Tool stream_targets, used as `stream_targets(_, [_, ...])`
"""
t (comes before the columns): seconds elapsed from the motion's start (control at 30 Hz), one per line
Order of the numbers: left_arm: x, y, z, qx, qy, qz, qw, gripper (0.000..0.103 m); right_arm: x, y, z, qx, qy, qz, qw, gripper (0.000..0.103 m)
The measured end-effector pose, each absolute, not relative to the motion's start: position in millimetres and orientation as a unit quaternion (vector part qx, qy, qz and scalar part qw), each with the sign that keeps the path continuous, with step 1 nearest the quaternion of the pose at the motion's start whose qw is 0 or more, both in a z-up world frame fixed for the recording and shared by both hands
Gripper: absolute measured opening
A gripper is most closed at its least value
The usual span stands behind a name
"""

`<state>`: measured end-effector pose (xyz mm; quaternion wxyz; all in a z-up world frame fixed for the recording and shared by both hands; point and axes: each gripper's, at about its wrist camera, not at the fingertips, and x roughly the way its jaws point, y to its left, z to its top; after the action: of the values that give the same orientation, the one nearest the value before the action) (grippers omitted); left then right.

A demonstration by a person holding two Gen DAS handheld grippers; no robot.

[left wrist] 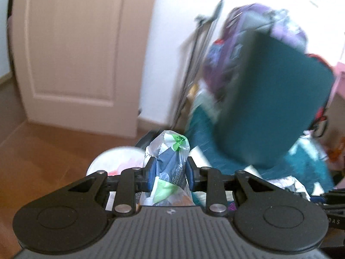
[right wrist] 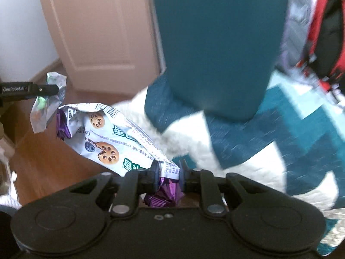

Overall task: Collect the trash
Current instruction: 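Lift the cookie wrapper and clear bag up over the teal wastebasket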

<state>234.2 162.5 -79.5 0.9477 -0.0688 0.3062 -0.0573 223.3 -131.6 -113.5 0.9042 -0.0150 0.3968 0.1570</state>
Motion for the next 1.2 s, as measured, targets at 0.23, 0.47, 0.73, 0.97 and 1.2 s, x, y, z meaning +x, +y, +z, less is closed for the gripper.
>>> stream_targets(0.23, [206,112,6,-0.027,0.245,-0.099,0.964,0.028,196,-160,-28,-0.020,0.322,0.142,0.936,0.018])
stream_targets(0.47, [199,75,77,-0.014,0.200,-0.119,0.973,0.028,195,-186,48,-0.035,0.250,0.105,0.962,0.018])
stream_targets(0.73, [221,30,140,0.002,0.173,-0.139,0.975,0.028,233,-222,115,-0.057,0.187,0.040,0.980,0.018])
stream_targets(0.97, [264,-8,151,0.007,0.184,-0.166,0.969,0.028,272,-223,140,-0.106,0.167,0.009,0.980,0.018])
stream_targets(1.2, [321,-31,136,0.014,0.222,-0.160,0.962,0.028,314,-199,127,-0.195,0.185,-0.004,0.963,0.018])
